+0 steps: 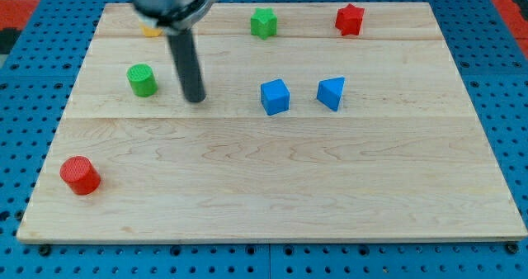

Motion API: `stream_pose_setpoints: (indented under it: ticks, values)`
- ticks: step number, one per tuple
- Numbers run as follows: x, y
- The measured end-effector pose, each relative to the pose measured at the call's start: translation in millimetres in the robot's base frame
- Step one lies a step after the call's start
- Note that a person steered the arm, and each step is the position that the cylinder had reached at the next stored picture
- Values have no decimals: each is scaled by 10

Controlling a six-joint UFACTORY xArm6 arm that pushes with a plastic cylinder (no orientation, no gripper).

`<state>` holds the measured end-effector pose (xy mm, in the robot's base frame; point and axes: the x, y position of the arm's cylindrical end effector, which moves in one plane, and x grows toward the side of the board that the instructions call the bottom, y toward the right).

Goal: Place the blue blocks in a horizontal line

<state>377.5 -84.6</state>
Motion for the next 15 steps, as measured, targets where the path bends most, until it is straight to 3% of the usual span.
stream_pose_setpoints:
  ticks: [1, 2, 4, 6, 7, 10, 11, 15]
  values:
    - [-353, 1041]
    - [-190, 1775]
    - [705, 2175]
    - [14, 1964]
    - [391, 1631]
    - [1584, 2542]
    - [1589, 2588]
    - [782, 2506]
